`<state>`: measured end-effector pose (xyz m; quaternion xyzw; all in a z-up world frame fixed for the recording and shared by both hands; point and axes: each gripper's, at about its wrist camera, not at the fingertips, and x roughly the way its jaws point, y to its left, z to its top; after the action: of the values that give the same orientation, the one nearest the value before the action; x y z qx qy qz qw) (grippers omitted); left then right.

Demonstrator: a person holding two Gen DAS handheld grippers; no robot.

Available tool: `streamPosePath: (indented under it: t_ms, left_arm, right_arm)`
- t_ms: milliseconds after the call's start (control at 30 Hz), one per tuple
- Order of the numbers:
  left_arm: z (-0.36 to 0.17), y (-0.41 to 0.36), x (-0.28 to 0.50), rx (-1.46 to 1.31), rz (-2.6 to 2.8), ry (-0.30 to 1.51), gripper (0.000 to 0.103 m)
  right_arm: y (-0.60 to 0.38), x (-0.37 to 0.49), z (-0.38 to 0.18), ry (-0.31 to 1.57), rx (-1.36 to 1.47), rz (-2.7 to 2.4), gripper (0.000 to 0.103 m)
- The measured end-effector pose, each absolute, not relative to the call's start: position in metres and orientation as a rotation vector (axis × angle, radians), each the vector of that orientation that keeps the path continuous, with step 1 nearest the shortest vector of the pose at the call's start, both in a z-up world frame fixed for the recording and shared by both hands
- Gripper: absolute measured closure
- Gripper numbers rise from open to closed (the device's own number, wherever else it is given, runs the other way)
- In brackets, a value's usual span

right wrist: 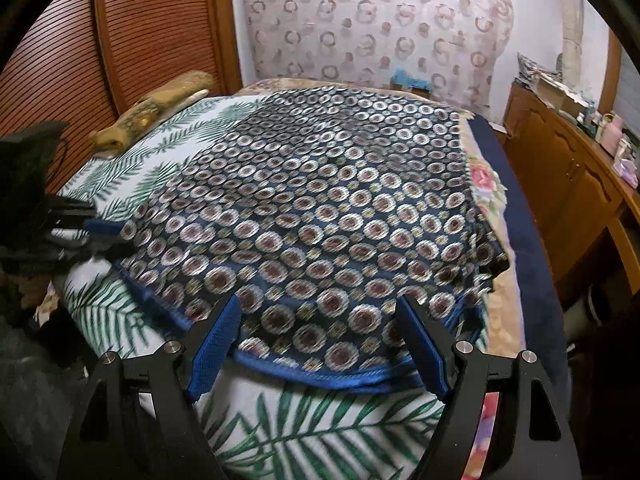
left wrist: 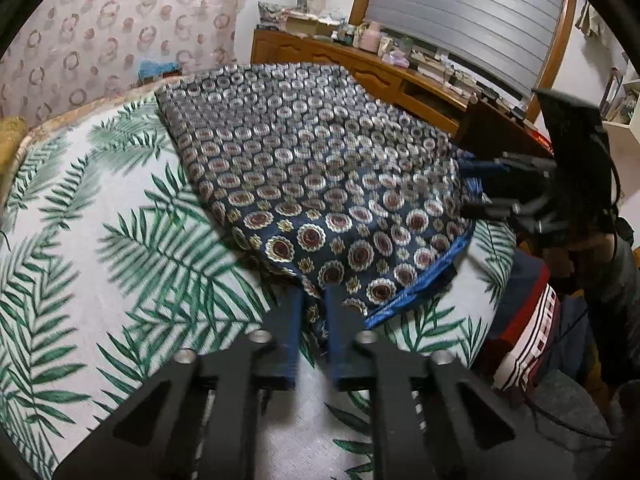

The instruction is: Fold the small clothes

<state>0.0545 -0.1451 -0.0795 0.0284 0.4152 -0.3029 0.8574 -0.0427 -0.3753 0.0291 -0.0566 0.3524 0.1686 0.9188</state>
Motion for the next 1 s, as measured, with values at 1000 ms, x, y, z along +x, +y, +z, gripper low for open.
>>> streamPosePath:
  t_ms: [1000]
  left_arm:
    - [-0.015,-0.141,0.108,0.002,-0.559,0.665,0.101]
  right_arm:
    - [-0.352,-0.018,0.011,0.734,-0.281,0.302,0.052]
